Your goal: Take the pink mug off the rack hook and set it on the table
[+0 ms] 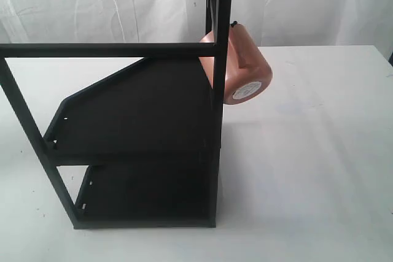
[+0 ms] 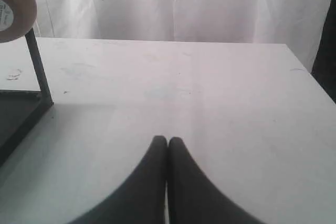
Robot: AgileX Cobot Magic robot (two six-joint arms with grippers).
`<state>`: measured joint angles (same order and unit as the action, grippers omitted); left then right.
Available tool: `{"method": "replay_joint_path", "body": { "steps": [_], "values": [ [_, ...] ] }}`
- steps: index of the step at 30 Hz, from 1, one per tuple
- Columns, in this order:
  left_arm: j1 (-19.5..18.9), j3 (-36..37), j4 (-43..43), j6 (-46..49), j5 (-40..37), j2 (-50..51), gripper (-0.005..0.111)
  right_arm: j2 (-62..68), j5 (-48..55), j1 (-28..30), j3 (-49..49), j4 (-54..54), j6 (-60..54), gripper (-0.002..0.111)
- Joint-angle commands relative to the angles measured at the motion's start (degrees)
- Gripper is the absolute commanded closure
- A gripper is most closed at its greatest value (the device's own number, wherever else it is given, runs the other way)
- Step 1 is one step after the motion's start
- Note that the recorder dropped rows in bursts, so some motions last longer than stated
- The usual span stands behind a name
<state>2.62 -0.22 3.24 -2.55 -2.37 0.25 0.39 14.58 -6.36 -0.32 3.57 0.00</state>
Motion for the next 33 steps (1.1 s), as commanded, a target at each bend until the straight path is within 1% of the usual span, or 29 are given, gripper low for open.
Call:
{"method": "replay_joint_path", "body": {
  "steps": [1, 4, 6, 13, 19, 22, 24, 27, 29, 30, 33],
  "values": [
    [-0.17, 0.22, -0.11, -0.08, 0.25, -0.25, 0.107, -0.39, -4.93, 0.17, 0.32, 3.46, 2.16, 0.108],
    [-0.17, 0.22, -0.11, -0.08, 0.25, -0.25, 0.107, -0.39, -9.14, 0.17, 0.32, 13.17, 7.73, 0.108],
    [-0.17, 0.22, -0.11, -0.08, 0.25, -0.25, 0.107, -0.39, -10.67, 0.17, 0.32, 16.27, 8.23, 0.108],
    [-0.17, 0.22, -0.11, -0.08, 0.25, -0.25, 0.107, -0.39, -15.96, 0.07, 0.32, 16.77, 8.23, 0.108],
    [-0.17, 0.22, -0.11, -0.08, 0.25, -0.25, 0.107, -0.39, -15.89, 0.07, 0.32, 19.04, 10.75, 0.108],
    [-0.17, 0.22, -0.11, -0.08, 0.25, -0.25, 0.107, -0.39, -12.34, 0.07, -1.16, 17.89, 10.15, 0.108],
    [-0.17, 0.22, -0.11, -0.08, 0.25, -0.25, 0.107, -0.39, -7.14, 0.07, -4.38, 17.17, 7.09, 0.108],
    [-0.17, 0.22, -0.11, -0.08, 0.25, -0.25, 0.107, -0.39, 1.08, 0.07, -10.41, 19.74, -0.78, 0.108],
    [-0.17, 0.22, -0.11, -0.08, 0.25, -0.25, 0.107, 0.58, 6.01, 0.07, -13.81, 22.49, -8.91, 0.108],
    [-0.17, 0.22, -0.11, -0.08, 0.25, -0.25, 0.107, 2.4, 9.08, 0.07, -16.47, 24.39, -15.41, 0.108],
    [-0.17, 0.22, -0.11, -0.08, 0.25, -0.25, 0.107, 7.97, 16.36, 0.07, -22.25, 29.48, -27.17, 0.108]
  ]
}}
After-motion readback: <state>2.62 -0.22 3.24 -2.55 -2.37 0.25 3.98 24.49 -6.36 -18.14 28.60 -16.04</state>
